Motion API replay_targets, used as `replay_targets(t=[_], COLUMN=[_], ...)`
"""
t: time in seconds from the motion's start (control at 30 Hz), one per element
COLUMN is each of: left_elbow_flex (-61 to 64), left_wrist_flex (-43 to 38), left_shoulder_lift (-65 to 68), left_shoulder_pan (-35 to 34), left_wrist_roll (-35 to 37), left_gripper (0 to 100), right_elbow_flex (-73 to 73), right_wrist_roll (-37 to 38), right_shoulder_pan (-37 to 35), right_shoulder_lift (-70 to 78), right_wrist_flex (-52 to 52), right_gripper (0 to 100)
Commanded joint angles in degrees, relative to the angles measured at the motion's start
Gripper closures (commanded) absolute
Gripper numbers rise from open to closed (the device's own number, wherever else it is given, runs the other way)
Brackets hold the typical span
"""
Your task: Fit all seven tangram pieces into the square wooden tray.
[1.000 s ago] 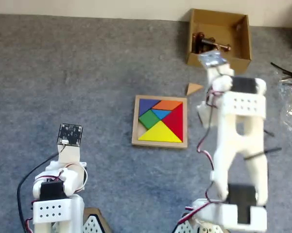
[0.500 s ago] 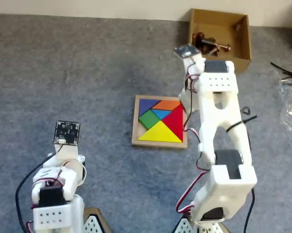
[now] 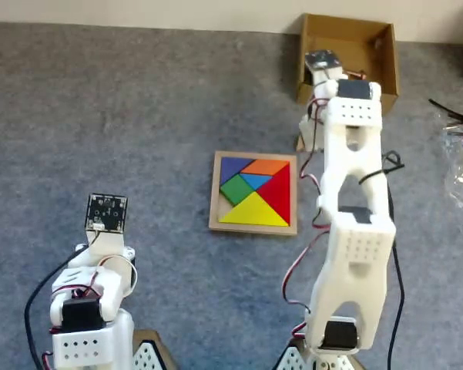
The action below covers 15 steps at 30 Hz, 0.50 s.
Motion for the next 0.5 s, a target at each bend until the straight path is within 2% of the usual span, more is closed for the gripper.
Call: replay_targets(t=[0.0,0.23,0.47], left_elbow_flex=[-0.31,1.27,1.27], left_wrist_flex=[-0.09,-0.09,0.35], left_shoulder_lift=[-0.66,-0.66,-0.66], left_shoulder_pan=[1.19,1.8,4.0], left_wrist_roll=[0.53,0.53,0.79], left_gripper=[100,100,100], right_elbow_flex=[-13.32,-29.23,-33.1], right_wrist_roll=[-0.88,-0.88,-1.14], right_shoulder_pan=[0.31,-0.48,-3.21], right_shoulder_lift=[5.14,15.16,17.98], right_wrist_flex=[2.95,4.62,4.35], right_gripper=[78.2,77.5,77.5])
